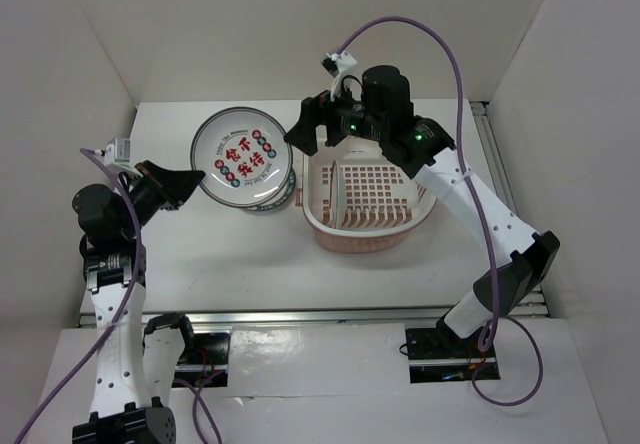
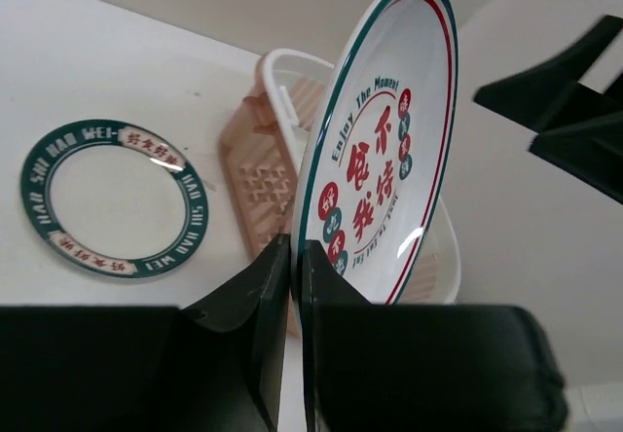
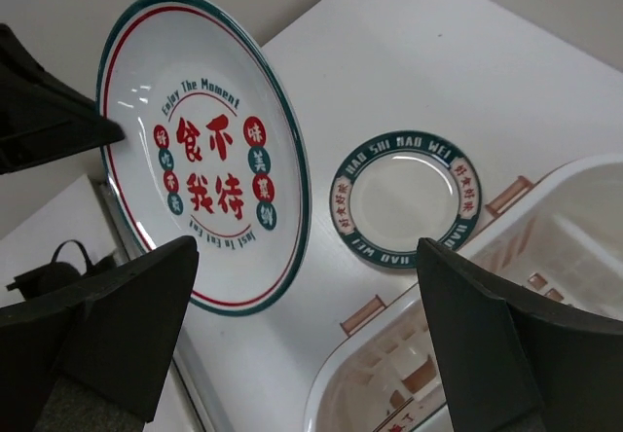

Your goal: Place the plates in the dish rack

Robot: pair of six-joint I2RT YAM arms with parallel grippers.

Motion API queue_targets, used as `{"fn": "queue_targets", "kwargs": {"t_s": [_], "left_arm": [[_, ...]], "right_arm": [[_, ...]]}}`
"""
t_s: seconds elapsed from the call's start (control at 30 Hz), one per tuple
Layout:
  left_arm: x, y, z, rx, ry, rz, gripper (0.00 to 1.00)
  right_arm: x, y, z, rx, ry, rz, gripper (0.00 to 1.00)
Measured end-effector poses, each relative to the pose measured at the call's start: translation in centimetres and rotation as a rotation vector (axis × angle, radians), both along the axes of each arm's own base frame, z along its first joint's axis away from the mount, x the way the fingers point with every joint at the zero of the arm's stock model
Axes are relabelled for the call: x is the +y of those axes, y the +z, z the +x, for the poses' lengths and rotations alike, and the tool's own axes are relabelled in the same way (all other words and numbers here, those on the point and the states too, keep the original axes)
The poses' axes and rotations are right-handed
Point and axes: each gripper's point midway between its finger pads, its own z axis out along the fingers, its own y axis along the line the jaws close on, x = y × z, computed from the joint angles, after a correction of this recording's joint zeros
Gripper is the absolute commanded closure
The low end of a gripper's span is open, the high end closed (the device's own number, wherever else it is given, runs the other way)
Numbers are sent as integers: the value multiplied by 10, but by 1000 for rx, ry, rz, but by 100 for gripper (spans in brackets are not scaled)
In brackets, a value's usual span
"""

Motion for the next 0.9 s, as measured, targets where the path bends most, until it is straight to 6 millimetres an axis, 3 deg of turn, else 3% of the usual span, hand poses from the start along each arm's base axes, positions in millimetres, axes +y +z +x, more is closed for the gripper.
{"fn": "queue_targets", "kwargs": {"t_s": [0.17,0.37,0.43,0.47,0.5,0.53,0.57,0.7,0.73,0.9], "left_arm": [[-18,10,-8,-62,-119,-3,100],[-29,11,-13,-97,-206,-47,100],[-32,9,-13,-96,-229,-71,100],[-33,7,-14,-95,-238,-83,100],[-33,6,-13,-94,-245,-92,100],[-34,5,-13,-92,-250,-104,100],[-34,4,-12,-88,-254,-110,94],[-32,1,-8,-71,-239,-112,41],[-31,1,-7,-65,-229,-110,0],[-24,1,-8,-42,-164,-79,0]], "right_arm": [[12,-13,-11,41,63,6,1],[23,-21,-21,76,123,36,24],[25,-27,-24,99,140,44,38],[27,-30,-25,111,148,48,51],[28,-32,-26,118,154,50,85],[29,-34,-26,130,157,56,96],[30,-35,-28,143,163,62,100],[29,-36,-25,171,126,66,100],[27,-37,-23,174,104,56,100],[0,-21,-4,137,-103,9,100]]}}
